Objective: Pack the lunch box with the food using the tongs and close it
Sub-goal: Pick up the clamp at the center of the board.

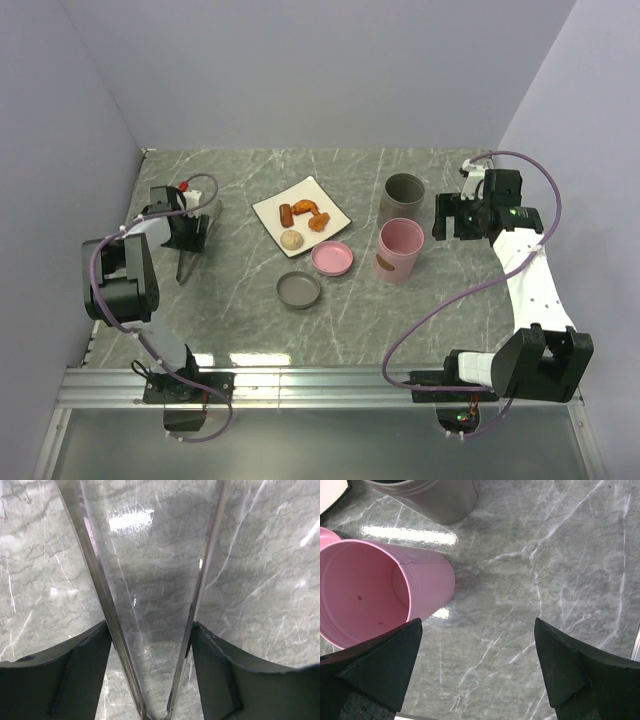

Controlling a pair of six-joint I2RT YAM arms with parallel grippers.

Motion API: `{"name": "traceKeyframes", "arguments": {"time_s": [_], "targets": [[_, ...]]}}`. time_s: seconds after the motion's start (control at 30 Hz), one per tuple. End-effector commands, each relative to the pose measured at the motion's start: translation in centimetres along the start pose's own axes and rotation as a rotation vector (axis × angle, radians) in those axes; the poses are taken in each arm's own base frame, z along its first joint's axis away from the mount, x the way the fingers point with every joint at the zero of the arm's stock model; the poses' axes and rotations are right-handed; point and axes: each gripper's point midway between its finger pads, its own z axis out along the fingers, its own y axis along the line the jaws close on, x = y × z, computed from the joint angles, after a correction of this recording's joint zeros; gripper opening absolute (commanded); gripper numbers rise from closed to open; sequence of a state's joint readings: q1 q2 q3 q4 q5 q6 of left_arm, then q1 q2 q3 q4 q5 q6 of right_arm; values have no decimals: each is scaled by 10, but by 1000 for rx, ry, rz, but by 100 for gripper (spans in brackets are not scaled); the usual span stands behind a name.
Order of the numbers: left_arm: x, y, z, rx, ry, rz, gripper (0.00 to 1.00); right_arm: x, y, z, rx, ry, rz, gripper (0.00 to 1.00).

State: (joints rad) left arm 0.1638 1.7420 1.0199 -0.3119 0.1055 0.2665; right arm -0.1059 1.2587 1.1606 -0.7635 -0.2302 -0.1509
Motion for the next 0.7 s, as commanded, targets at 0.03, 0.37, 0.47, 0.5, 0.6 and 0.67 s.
{"name": "traceKeyframes", "arguments": {"time_s": [0.03,0.37,0.47,0.5,0.6,0.67], "targets": [[-9,-6,-17,28,-5,-4,67,-23,-1,-15,1,-78,-14,100],[-66,-24,-103,86,-73,24,64,-38,14,-31,-60,-143,-40,100],[-77,-35,-125,116,-91,43,64,-44,19,-37,-85,-172,-58,100],[-80,-40,-130,133,-99,47,64,-48,20,-40,-92,-185,-68,100],[-89,-53,-149,171,-125,57,63,-57,29,-48,-135,-231,-99,100],[-94,-62,-162,207,-144,59,63,-65,36,-53,-161,-271,-126,100]]}}
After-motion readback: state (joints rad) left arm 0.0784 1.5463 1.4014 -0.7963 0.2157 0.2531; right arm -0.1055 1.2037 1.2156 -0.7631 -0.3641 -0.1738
